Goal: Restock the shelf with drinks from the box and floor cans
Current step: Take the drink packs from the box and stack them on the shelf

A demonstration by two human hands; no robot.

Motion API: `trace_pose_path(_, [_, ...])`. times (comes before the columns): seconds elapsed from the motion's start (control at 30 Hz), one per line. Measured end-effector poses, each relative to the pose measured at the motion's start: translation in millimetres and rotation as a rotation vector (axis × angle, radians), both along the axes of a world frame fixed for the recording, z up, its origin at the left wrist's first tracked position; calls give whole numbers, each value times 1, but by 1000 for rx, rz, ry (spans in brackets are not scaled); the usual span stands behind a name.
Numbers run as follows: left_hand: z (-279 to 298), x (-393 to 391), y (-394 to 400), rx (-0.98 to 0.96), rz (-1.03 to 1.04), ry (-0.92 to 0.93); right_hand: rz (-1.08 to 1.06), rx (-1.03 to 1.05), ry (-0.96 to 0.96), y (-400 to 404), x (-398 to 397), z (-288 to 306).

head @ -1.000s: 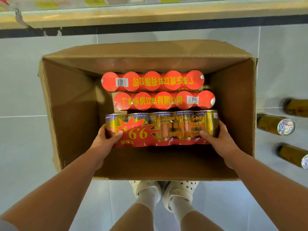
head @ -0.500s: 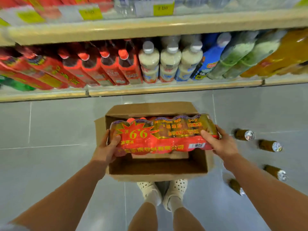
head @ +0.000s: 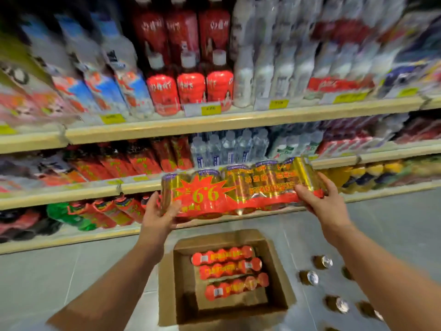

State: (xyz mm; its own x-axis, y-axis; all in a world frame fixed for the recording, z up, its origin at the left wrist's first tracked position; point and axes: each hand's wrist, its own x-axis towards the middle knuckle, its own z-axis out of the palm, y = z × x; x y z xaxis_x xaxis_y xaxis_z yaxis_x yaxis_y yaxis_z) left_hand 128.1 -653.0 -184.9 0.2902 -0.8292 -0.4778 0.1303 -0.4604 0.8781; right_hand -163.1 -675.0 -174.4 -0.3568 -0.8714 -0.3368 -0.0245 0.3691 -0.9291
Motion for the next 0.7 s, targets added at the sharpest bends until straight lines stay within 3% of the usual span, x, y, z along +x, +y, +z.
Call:
trace_pose_path(0.13, [53, 10, -11, -128, 0, 62, 0, -147, 2, -5, 2, 52])
trace_pose_path(0.7, [212, -19, -77, -661, 74, -44, 158, -592, -101, -76, -46, 209])
